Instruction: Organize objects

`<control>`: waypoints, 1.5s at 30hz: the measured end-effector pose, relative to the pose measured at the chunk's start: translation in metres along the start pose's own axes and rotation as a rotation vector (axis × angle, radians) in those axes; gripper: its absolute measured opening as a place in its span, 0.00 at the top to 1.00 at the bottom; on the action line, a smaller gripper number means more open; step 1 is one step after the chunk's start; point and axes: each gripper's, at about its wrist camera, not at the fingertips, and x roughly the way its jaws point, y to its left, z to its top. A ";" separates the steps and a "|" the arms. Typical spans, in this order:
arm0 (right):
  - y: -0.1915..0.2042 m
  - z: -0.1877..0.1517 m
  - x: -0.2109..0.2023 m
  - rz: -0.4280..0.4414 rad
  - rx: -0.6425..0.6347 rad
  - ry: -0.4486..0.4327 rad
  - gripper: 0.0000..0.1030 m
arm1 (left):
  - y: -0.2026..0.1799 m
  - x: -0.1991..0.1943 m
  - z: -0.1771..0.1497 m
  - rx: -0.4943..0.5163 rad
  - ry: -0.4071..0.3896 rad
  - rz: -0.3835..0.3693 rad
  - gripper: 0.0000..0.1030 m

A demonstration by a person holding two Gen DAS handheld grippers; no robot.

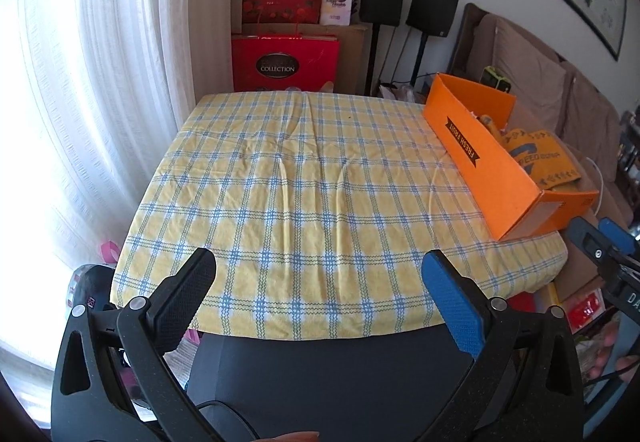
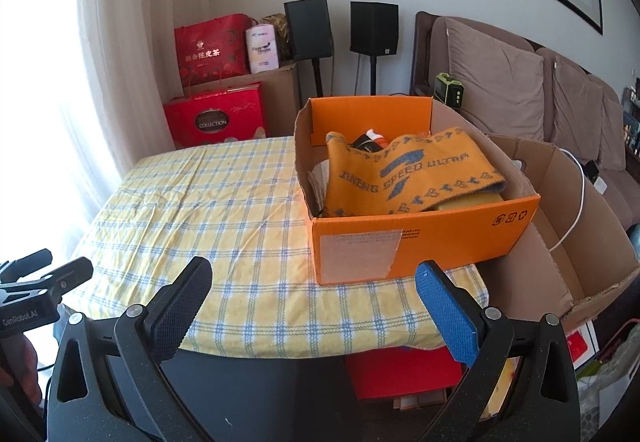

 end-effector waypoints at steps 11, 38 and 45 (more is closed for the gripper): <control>0.004 -0.001 0.000 0.006 -0.008 0.005 0.00 | 0.003 0.000 -0.002 -0.012 0.000 0.006 0.00; 0.004 -0.002 0.002 0.004 -0.009 0.012 0.00 | 0.001 0.000 -0.003 -0.006 0.003 0.014 0.00; 0.005 -0.002 0.003 0.005 -0.010 0.014 0.00 | 0.002 0.001 -0.003 -0.008 0.004 0.015 0.00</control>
